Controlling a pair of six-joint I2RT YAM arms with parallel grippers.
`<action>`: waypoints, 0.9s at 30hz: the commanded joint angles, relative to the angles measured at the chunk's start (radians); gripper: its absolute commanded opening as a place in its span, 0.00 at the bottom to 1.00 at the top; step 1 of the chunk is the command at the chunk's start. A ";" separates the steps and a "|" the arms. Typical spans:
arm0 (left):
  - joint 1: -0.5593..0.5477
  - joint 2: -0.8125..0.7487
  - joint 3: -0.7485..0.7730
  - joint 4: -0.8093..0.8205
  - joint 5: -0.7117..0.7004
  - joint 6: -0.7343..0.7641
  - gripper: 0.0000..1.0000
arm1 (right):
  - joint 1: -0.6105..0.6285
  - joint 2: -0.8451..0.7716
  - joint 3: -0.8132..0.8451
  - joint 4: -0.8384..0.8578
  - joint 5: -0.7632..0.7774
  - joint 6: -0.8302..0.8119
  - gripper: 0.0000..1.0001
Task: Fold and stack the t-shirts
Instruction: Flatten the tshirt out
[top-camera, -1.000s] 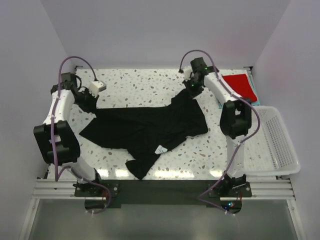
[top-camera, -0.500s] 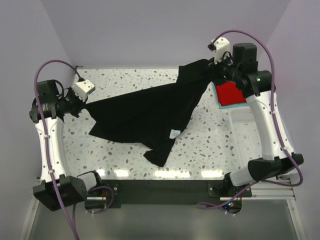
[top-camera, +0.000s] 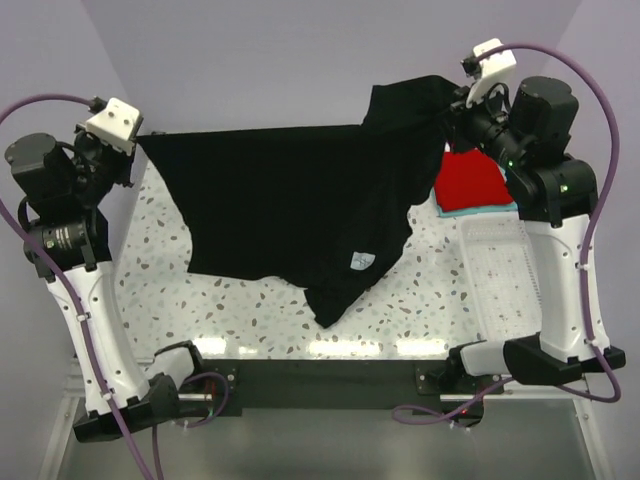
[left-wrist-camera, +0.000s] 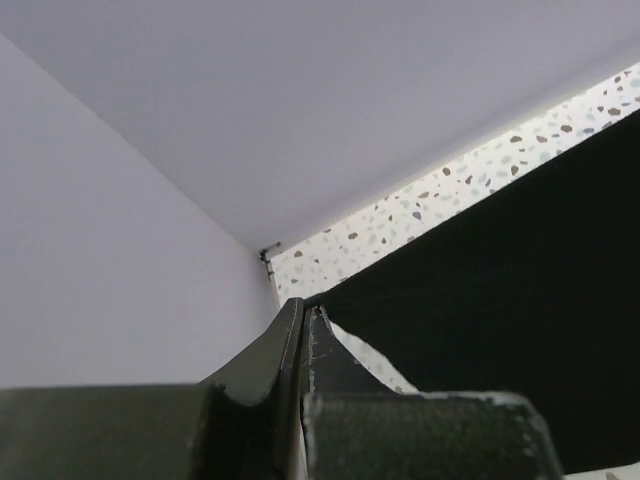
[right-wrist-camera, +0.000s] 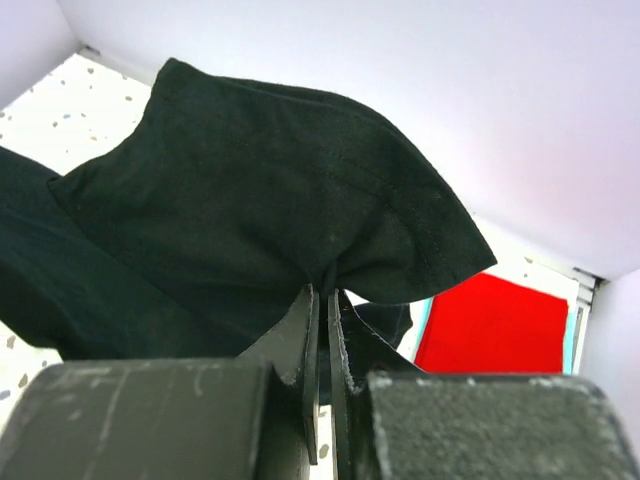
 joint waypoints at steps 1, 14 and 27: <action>0.016 0.042 0.075 0.055 -0.021 -0.064 0.00 | -0.006 -0.039 -0.015 0.112 0.045 0.025 0.00; 0.013 0.649 0.611 0.283 0.099 -0.289 0.00 | -0.008 0.490 0.490 0.354 0.229 0.060 0.00; 0.030 0.498 0.351 0.869 0.007 -0.288 0.00 | -0.008 0.339 0.309 0.722 0.128 -0.013 0.00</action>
